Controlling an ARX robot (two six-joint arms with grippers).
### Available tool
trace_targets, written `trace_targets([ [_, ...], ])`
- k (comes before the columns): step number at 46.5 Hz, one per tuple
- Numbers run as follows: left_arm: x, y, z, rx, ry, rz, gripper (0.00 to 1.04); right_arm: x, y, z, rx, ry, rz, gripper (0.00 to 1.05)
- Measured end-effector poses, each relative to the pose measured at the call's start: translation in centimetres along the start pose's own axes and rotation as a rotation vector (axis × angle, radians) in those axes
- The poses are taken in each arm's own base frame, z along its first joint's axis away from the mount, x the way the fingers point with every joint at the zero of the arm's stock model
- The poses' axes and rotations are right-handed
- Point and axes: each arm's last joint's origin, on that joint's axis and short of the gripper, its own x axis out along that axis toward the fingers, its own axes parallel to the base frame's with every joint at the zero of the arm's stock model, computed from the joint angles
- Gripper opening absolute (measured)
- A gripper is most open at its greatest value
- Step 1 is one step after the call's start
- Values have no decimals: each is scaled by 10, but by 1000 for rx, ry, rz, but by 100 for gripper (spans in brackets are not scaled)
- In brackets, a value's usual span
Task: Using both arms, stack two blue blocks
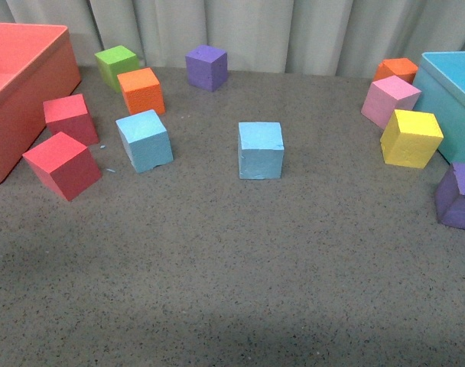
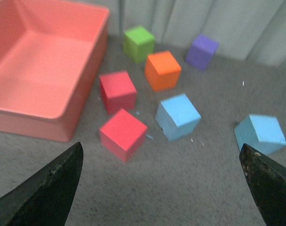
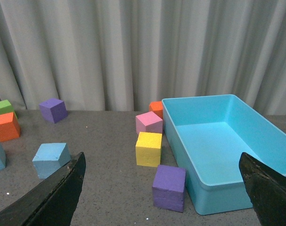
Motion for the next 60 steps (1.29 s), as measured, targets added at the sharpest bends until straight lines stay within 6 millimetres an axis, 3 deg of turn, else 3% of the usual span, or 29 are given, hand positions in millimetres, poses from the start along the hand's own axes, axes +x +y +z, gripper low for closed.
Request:
trace_targets([
  [6,47,-16,3,-26,148,35,98,0,0,0,0,0,0,95],
  [11,98,-33,5,-60,311,110,98,0,0,0,0,0,0,95],
  [12,157,-56,9,-118,448,160,98,0,0,0,0,0,0,95],
  [13,200,-76,12,-148,533,191,98,0,0,0,0,0,0,95],
  [29,235,-97,8,-226,646,242,98,0,0,0,0,0,0,95],
  [58,280,-107,-11,-220,745,311,98,0,0,0,0,0,0,95],
  [60,282,-107,-11,-201,751,326,93,0,0,0,0,0,0,95],
])
